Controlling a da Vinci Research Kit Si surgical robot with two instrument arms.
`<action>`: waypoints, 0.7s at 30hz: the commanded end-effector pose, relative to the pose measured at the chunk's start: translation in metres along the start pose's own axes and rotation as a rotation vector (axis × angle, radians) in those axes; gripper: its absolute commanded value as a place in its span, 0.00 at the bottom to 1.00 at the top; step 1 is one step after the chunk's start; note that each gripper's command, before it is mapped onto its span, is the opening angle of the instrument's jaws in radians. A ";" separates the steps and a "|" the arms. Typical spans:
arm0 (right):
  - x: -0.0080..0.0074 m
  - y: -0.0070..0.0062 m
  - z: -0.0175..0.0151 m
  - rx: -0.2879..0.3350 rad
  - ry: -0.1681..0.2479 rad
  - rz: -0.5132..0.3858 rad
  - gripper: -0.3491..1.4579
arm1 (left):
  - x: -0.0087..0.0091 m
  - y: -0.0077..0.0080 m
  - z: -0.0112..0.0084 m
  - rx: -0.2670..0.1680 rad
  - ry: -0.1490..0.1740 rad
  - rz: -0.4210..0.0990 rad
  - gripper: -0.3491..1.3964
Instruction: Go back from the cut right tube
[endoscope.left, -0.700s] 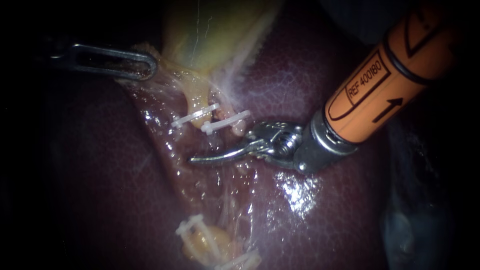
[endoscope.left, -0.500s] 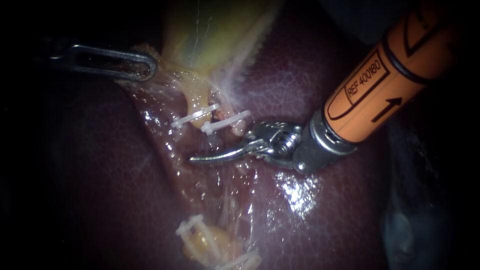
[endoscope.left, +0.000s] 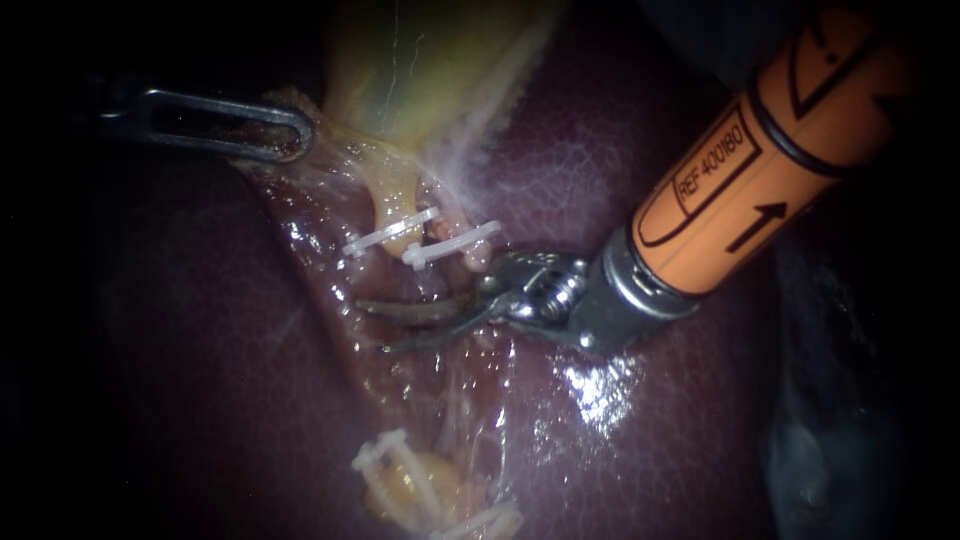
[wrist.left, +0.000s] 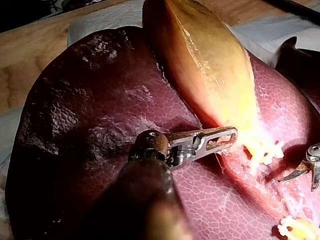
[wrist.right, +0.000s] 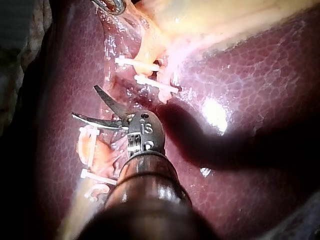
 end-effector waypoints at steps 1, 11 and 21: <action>-0.0001 -0.0005 -0.0003 -0.025 0.014 -0.033 0.99 | 0.0000 0.0000 0.0000 0.000 0.000 0.001 0.00; -0.0005 -0.0050 -0.0044 -0.395 -0.060 -0.482 0.99 | 0.0000 0.0000 -0.0001 0.001 0.000 -0.005 0.00; 0.0005 -0.0081 -0.0100 -0.600 -0.422 -0.615 0.99 | 0.0002 0.0000 0.0002 0.000 0.000 -0.004 0.00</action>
